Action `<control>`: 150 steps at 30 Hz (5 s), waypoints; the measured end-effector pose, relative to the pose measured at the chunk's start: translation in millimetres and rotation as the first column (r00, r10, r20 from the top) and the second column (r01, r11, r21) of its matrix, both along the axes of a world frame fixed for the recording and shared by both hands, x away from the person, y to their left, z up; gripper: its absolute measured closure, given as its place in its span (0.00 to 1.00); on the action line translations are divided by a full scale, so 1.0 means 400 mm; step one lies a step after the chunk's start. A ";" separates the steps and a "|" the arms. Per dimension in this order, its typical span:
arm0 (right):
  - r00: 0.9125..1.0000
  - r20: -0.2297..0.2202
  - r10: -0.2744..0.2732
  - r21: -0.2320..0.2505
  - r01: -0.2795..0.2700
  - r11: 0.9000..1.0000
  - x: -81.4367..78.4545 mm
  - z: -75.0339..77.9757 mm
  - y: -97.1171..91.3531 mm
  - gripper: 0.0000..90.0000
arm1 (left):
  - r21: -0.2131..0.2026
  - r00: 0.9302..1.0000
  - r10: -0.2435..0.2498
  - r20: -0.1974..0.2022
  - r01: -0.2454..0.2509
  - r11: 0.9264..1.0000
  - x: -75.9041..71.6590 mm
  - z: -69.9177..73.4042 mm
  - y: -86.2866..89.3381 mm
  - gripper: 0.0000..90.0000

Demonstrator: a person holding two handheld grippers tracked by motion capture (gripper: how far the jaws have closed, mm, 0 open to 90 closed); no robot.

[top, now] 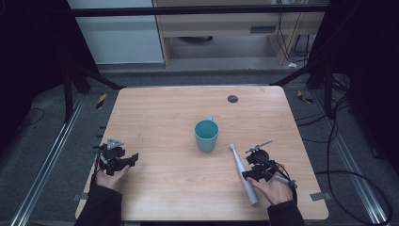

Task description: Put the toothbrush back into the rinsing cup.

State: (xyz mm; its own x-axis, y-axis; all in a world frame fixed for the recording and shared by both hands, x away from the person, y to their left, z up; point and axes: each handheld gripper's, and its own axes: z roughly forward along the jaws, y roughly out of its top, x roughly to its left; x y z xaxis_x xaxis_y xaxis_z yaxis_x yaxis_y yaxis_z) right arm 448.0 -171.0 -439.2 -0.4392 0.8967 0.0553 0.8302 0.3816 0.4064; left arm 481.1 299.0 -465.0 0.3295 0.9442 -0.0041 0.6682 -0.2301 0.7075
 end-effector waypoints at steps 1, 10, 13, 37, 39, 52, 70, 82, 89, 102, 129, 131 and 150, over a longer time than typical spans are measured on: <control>1.000 -0.004 -0.002 -0.003 0.002 1.000 0.000 -0.002 0.002 0.61 | 0.001 1.000 0.000 -0.001 0.000 1.000 0.000 0.000 0.000 0.43; 1.000 -0.029 0.011 -0.010 -0.011 1.000 0.006 -0.018 0.008 0.63 | 0.000 1.000 -0.001 0.000 0.001 1.000 0.001 -0.001 -0.001 0.43; 0.999 -0.038 0.009 -0.009 -0.009 1.000 0.008 -0.023 0.010 0.63 | 0.001 1.000 -0.003 -0.002 0.003 1.000 0.001 -0.002 -0.002 0.43; 0.994 -0.108 0.008 -0.012 -0.010 1.000 0.023 -0.057 0.020 0.66 | 0.003 1.000 -0.004 -0.006 0.004 1.000 0.002 -0.003 -0.002 0.43; 0.993 -0.115 0.010 -0.011 -0.012 1.000 0.024 -0.060 0.021 0.67 | 0.003 1.000 -0.004 -0.006 0.004 1.000 0.002 -0.003 -0.002 0.43; 0.992 -0.125 0.016 -0.040 -0.021 0.999 0.027 -0.073 0.027 0.72 | 0.003 1.000 -0.004 -0.008 0.004 1.000 0.002 -0.004 -0.002 0.43; 0.991 -0.134 0.015 -0.042 -0.021 0.999 0.028 -0.071 0.027 0.74 | -0.001 1.000 -0.004 -0.009 0.004 1.000 0.002 -0.003 -0.001 0.44; 0.999 -0.044 -0.018 0.007 0.018 1.000 0.018 -0.026 0.001 0.74 | -0.001 1.000 -0.001 -0.012 0.001 1.000 0.003 -0.003 -0.001 0.44; 0.997 0.050 -0.055 0.086 0.050 0.995 0.012 -0.001 -0.019 0.74 | 0.001 1.000 -0.001 -0.010 0.001 1.000 0.004 -0.002 -0.002 0.44; 0.955 0.270 -0.124 0.199 0.070 0.978 0.001 0.042 -0.048 0.74 | 0.001 1.000 0.000 -0.009 0.000 1.000 0.004 -0.003 -0.001 0.44; 0.818 0.544 -0.187 0.353 -0.021 0.936 0.060 0.160 0.003 0.74 | -0.005 1.000 0.006 0.002 -0.006 1.000 0.002 -0.002 0.002 0.44; 0.807 0.556 -0.196 0.364 -0.025 0.931 0.069 0.166 0.008 0.74 | -0.005 1.000 0.007 0.000 -0.007 1.000 0.003 -0.003 0.002 0.44; 0.710 0.655 -0.257 0.391 -0.027 0.920 0.148 0.177 0.110 0.74 | -0.008 1.000 0.010 0.004 -0.010 1.000 0.004 -0.003 0.005 0.44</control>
